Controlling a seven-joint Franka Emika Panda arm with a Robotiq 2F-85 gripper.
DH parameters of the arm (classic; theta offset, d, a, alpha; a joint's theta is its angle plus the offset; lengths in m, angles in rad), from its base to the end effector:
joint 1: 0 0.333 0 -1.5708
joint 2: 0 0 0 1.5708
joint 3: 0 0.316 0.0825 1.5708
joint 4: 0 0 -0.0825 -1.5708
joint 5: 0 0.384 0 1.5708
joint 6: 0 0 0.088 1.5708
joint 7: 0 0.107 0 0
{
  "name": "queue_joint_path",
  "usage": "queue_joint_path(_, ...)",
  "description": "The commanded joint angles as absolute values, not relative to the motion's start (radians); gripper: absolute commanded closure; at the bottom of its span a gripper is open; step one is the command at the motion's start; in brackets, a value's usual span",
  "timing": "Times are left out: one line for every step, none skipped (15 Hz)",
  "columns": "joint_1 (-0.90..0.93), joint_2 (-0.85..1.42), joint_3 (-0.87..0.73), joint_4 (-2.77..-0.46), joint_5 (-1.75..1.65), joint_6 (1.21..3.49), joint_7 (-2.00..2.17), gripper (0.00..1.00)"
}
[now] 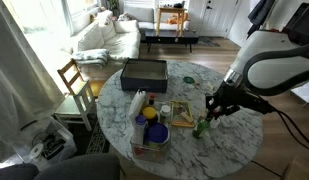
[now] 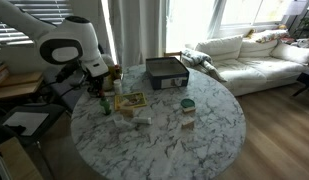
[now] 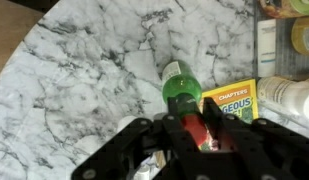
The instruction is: Pick up the green hot sauce bottle to make it stand upright and place a wooden block on top of it
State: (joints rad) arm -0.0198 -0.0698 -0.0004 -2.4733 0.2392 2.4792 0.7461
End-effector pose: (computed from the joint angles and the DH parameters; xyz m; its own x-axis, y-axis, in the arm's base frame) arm 0.4753 -0.0104 0.3253 0.5849 -0.8086 -0.0638 -0.8060 -0.5705 -0.1582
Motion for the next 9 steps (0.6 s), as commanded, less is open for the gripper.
queue_joint_path(-0.013,-0.106,0.026,-2.501,0.161,2.489,0.796,0.92)
queue_joint_path(-0.011,-0.107,0.031,-2.499,0.144,2.486,0.805,0.92)
queue_joint_path(-0.009,-0.103,0.036,-2.496,0.133,2.48,0.805,0.92)
queue_joint_path(-0.009,-0.098,0.04,-2.493,0.119,2.474,0.81,0.92)
queue_joint_path(-0.008,-0.097,0.043,-2.49,0.11,2.468,0.811,0.92)
queue_joint_path(-0.008,-0.098,0.046,-2.489,0.094,2.458,0.816,0.92)
queue_joint_path(-0.008,-0.099,0.049,-2.487,0.077,2.448,0.819,0.92)
queue_joint_path(-0.008,-0.1,0.052,-2.484,0.058,2.439,0.824,0.92)
queue_joint_path(-0.007,-0.097,0.055,-2.481,0.044,2.433,0.826,0.92)
